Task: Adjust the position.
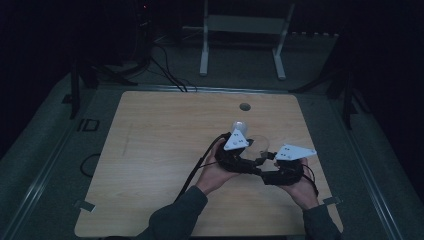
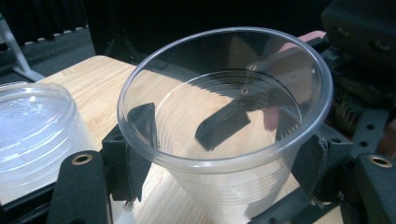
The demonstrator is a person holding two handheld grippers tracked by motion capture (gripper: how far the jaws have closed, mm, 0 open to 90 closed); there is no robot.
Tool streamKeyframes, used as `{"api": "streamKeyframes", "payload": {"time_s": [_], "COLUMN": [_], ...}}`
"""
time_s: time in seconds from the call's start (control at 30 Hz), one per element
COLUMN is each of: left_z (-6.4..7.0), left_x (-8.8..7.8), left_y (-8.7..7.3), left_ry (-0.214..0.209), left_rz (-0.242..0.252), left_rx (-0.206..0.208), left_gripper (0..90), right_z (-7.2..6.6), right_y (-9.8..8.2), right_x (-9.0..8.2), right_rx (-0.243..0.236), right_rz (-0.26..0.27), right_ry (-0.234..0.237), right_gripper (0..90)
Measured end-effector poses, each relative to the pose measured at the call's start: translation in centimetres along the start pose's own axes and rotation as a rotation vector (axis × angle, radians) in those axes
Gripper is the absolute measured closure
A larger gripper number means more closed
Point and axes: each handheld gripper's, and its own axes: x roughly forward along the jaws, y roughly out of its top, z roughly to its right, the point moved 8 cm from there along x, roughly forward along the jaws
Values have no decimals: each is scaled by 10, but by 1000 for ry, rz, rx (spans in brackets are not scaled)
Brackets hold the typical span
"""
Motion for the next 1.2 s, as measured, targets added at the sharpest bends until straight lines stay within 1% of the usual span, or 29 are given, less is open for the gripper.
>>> {"api": "streamKeyframes", "payload": {"time_s": [0.2,0.37,0.43,0.47,0.57,0.63,0.7,0.8,0.93,1.07,1.2], "left_z": [0,0,0,0,0,-1,0,0,0,1,3], "left_x": [0,-1,-1,-2,-3,-3,-4,-6,-6,-6,-7], "left_y": [1,2,4,6,9,10,12,14,15,15,16], "left_ry": [-2,-10,-15,-24,-36,-37,-52,-60,-58,-48,-33], "left_rz": [4,18,37,50,78,92,113,143,152,160,170], "left_rx": [-9,-23,-44,-55,-76,-87,-106,-125,-129,-110,-92], "left_gripper": [289,275,253,242,236,236,237,245,255,268,275], "right_z": [-1,-2,-2,-2,-3,-4,-4,-5,-7,-8,-8], "right_y": [0,0,0,0,0,1,1,2,2,2,1], "right_x": [1,1,1,1,2,2,2,2,3,2,2], "right_rx": [5,11,13,14,23,27,37,52,68,83,85], "right_rz": [17,37,47,51,67,80,94,120,142,160,165], "right_ry": [6,6,4,3,4,3,2,11,13,22,24], "right_gripper": [393,407,408,408,408,408,409,409,409,409,408]}}
